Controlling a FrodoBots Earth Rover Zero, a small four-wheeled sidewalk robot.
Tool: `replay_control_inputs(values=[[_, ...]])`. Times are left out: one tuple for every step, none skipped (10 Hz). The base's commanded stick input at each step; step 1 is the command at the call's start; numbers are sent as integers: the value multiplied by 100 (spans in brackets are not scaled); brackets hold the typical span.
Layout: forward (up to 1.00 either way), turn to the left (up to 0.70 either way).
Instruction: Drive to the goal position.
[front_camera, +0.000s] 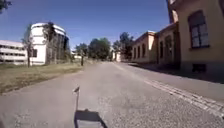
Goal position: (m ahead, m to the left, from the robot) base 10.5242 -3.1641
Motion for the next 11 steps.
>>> replay_control_inputs(values=[[70, 0], [70, 0], [70, 0], [70, 0], [70, 0], [70, 0], [70, 0], [70, 0], [70, 0], [70, 0], [70, 0]])
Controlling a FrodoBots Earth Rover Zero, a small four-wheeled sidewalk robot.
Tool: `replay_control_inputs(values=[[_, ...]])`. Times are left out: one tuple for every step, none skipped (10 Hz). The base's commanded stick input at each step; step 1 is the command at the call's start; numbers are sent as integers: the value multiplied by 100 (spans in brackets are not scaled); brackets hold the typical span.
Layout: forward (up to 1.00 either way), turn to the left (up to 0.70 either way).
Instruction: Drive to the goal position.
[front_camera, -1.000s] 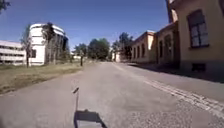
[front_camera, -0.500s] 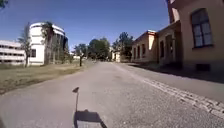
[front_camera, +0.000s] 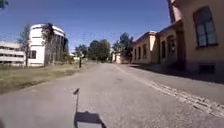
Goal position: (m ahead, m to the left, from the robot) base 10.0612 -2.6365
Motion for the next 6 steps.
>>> replay_control_inputs(values=[[70, 0], [70, 0], [70, 0], [70, 0], [70, 0], [70, 0]])
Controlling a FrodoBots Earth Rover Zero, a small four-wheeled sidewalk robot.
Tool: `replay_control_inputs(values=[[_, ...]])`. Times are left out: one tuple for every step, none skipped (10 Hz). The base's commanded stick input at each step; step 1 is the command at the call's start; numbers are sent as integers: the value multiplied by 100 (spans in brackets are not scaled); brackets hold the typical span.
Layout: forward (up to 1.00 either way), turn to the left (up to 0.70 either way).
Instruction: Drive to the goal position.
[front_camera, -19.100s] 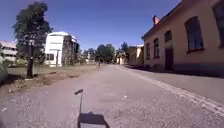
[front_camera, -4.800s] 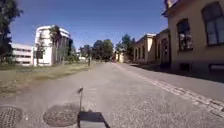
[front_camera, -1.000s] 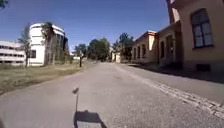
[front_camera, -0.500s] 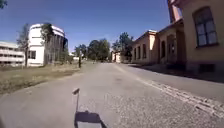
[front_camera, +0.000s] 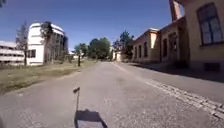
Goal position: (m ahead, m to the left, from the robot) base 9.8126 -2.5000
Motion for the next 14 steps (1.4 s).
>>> replay_control_inputs(values=[[70, 0], [70, 0], [70, 0], [70, 0], [70, 0], [70, 0], [70, -2], [70, -4], [70, -6], [70, -8], [70, -13], [70, -14], [70, -14], [70, -14]])
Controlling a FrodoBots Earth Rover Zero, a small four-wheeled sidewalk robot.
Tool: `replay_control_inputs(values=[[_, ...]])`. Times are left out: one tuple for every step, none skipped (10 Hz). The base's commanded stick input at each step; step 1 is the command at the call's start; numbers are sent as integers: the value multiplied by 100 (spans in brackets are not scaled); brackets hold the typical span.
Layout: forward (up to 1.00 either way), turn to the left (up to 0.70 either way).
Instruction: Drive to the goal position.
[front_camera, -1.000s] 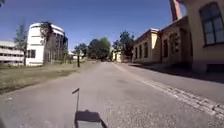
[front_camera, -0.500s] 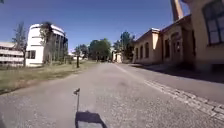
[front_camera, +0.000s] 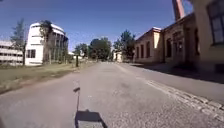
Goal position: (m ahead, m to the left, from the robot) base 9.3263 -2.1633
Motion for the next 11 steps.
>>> replay_control_inputs(values=[[70, -14], [70, -14], [70, -14], [70, -14], [70, -14], [70, -14], [70, -14], [70, -14], [70, -14], [70, -14], [70, -14]])
